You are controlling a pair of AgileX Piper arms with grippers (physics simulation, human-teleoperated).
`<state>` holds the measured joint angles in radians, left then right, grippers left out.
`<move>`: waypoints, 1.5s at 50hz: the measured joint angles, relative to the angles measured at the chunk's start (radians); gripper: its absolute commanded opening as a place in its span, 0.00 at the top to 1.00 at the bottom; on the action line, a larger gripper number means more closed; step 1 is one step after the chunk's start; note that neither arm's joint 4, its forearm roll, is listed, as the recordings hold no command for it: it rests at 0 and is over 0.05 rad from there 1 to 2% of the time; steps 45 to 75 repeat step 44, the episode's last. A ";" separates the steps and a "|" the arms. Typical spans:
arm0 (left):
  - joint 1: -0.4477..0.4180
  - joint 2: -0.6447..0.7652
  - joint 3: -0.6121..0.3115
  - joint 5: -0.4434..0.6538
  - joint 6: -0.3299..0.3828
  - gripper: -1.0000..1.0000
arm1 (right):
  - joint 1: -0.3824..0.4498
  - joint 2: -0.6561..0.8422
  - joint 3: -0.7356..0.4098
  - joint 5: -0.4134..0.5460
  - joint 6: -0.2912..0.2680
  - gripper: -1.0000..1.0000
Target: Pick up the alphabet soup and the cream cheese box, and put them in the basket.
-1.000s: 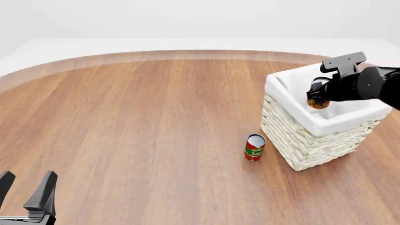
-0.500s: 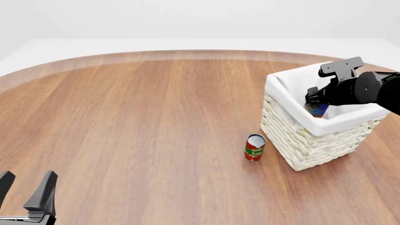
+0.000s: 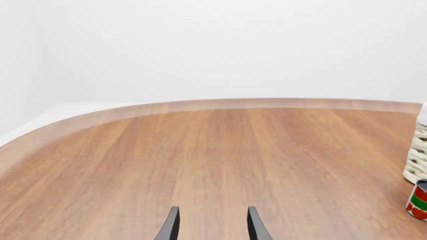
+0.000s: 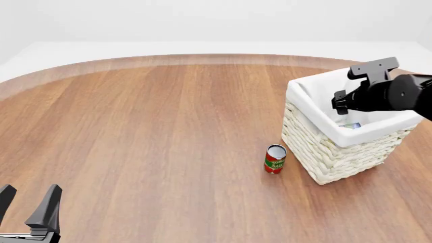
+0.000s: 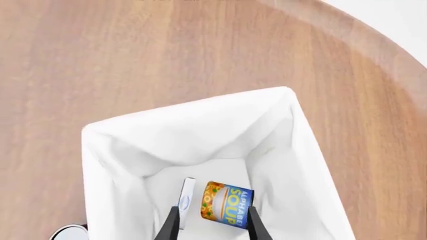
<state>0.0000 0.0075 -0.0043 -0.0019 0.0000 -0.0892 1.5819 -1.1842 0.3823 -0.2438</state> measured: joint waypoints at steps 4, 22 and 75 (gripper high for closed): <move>0.000 0.000 0.000 0.000 0.000 0.00 | 0.005 -0.023 0.013 0.004 0.005 0.00; 0.000 0.000 0.000 0.000 0.000 0.00 | 0.029 -0.144 0.080 0.022 0.041 0.00; 0.000 0.000 0.000 0.000 0.000 0.00 | 0.065 -0.317 0.140 0.091 0.071 0.00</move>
